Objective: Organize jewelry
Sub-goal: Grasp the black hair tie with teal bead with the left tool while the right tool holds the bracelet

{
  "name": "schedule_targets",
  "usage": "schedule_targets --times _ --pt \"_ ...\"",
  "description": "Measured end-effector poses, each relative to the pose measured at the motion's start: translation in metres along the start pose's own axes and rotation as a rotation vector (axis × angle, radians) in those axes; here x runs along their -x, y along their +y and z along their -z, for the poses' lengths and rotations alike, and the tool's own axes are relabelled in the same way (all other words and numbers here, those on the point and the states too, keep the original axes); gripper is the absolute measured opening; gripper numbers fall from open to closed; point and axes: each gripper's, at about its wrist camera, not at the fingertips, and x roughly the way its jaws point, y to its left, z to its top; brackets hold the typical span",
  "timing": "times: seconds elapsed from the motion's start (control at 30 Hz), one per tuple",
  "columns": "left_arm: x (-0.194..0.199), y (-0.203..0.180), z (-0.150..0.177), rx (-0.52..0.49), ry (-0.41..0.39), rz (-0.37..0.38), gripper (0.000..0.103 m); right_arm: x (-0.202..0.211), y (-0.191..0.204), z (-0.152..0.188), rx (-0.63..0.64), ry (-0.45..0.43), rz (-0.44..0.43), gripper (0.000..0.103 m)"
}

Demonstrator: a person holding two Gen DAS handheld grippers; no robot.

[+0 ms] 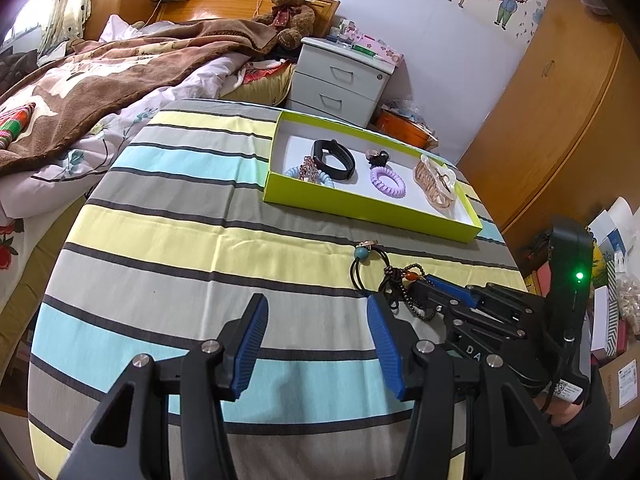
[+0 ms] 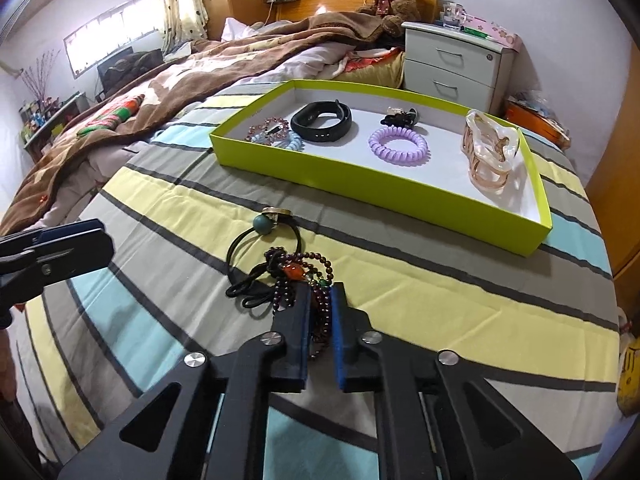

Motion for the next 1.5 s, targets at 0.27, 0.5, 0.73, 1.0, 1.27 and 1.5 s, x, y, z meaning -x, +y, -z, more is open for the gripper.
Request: schedule_targets --times 0.27,0.5,0.73,1.0,1.27,1.5 --pt "-0.009 -0.008 0.0 -0.015 0.021 -0.009 0.054 0.026 -0.021 0.013 -0.087 -0.067 -0.016 0.007" --pt "-0.028 -0.02 -0.003 -0.049 0.046 -0.007 0.054 0.047 -0.035 0.019 -0.133 -0.118 -0.015 0.007" --pt "-0.052 -0.035 -0.011 -0.107 0.068 -0.015 0.054 0.065 -0.042 0.029 -0.171 -0.158 -0.011 0.007" --pt "-0.071 -0.052 -0.02 -0.177 0.075 -0.044 0.054 0.07 -0.049 0.034 -0.193 -0.164 -0.014 0.007" --pt "-0.081 -0.061 -0.02 -0.224 0.086 -0.087 0.053 0.066 -0.051 0.034 -0.2 -0.161 -0.02 0.007" --pt "-0.087 -0.064 -0.024 -0.23 0.093 -0.089 0.053 0.064 -0.051 0.031 -0.196 -0.163 -0.023 0.007"
